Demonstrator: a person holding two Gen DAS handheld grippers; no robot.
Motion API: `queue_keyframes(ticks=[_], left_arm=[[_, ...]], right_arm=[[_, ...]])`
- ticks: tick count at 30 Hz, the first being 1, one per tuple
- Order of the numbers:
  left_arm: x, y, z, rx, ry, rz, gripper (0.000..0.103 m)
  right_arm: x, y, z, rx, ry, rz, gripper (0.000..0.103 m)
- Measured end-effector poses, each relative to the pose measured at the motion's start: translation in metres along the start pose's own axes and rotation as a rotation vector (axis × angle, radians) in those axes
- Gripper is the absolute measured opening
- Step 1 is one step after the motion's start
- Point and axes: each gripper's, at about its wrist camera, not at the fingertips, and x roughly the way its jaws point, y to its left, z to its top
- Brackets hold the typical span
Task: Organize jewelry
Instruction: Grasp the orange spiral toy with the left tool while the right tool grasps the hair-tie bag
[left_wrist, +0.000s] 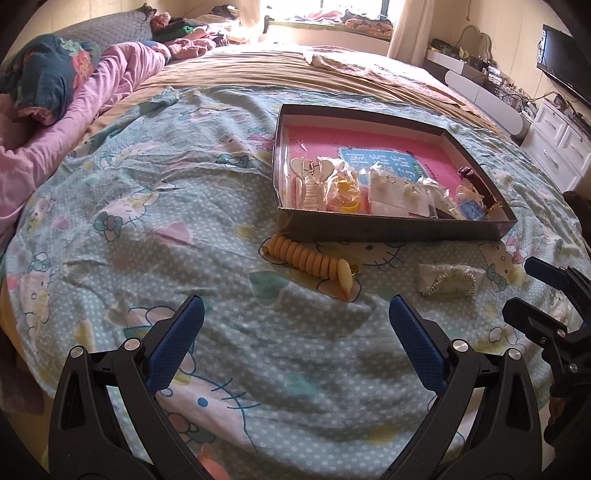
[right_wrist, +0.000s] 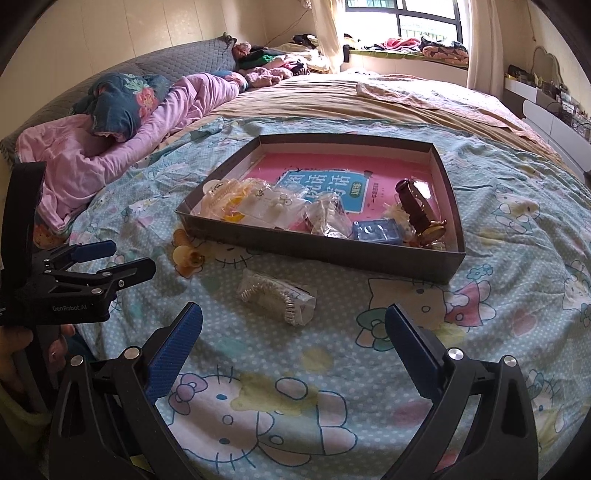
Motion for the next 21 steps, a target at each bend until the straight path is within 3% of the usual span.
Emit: queue_keyframes(ticks=[11, 21], left_arm=[[0.026, 0.001, 0.012, 0.015, 0.020, -0.023, 0.094], [0.058, 0.004, 0.021, 0.026, 0.079, -0.030, 0.094]], right_arm=[[0.038, 0.005, -0.002, 0.025, 0.075, 0.031, 0.098], [0.056, 0.013, 0.001, 0.025, 0.089, 0.025, 0.098]])
